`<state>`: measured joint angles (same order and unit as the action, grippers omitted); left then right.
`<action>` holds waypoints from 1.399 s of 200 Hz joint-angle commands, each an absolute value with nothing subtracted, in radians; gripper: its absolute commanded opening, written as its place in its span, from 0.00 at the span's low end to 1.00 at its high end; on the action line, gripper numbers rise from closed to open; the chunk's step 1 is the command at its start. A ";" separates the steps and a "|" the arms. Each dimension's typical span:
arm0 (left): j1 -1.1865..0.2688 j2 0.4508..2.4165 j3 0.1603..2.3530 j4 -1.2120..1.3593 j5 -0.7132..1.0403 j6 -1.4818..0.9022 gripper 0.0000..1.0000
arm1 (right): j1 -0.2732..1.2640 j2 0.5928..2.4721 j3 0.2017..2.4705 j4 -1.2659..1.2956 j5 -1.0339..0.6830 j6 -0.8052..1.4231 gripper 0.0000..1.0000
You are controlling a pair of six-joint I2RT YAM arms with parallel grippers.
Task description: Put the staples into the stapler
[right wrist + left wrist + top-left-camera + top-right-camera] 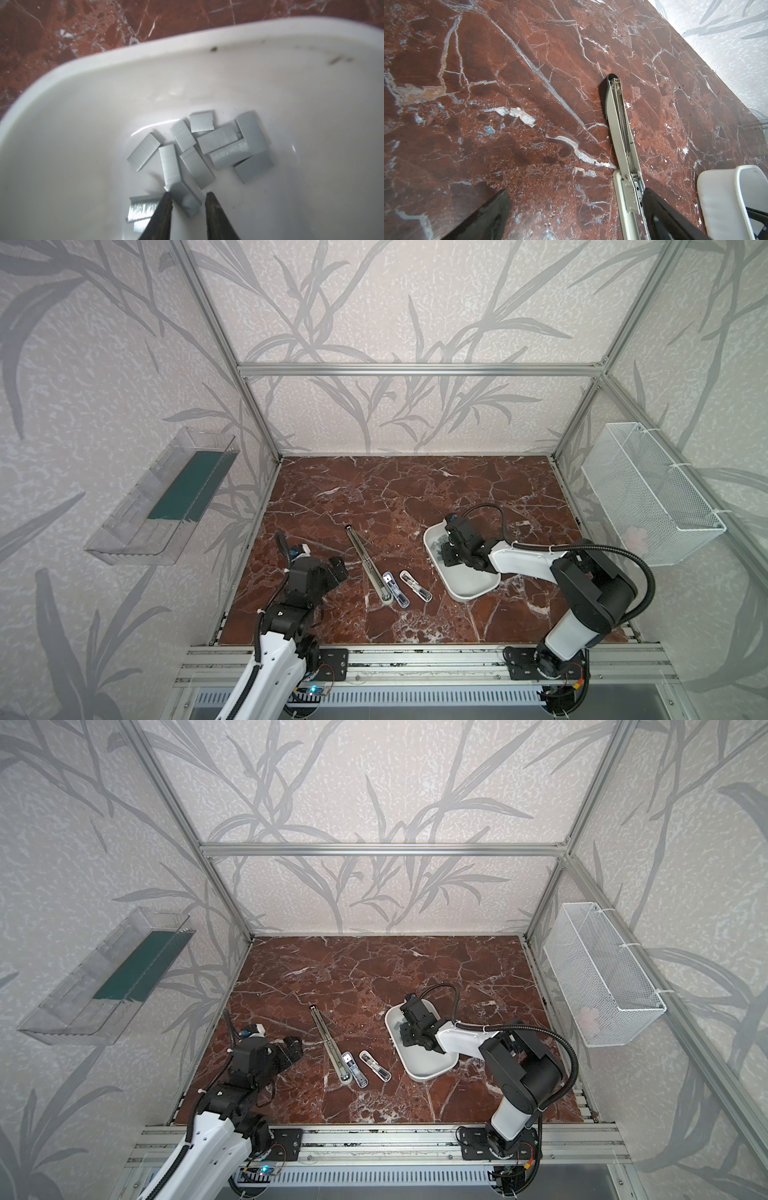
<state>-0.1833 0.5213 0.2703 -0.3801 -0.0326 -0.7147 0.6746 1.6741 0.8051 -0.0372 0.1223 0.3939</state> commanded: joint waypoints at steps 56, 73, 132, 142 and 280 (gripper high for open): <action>-0.187 0.515 0.289 -0.378 -0.051 -0.710 0.99 | 0.699 1.701 0.858 -0.096 0.198 0.303 0.29; -0.188 0.515 0.289 -0.379 -0.052 -0.711 0.99 | 0.703 1.732 0.868 -0.099 0.198 0.295 0.29; -0.187 0.515 0.290 -0.379 -0.054 -0.710 0.99 | 0.709 1.785 0.900 -0.099 0.184 0.278 0.29; -0.187 0.515 0.290 -0.379 -0.054 -0.710 0.99 | 0.710 1.787 0.903 -0.100 0.181 0.276 0.29; -0.187 0.515 0.288 -0.377 -0.053 -0.710 0.99 | 0.715 1.612 0.811 -0.163 0.351 0.428 0.23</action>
<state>-0.1833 0.5213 0.2703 -0.3801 -0.0330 -0.7147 0.7162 1.7035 0.8513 -0.1154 0.3134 0.3820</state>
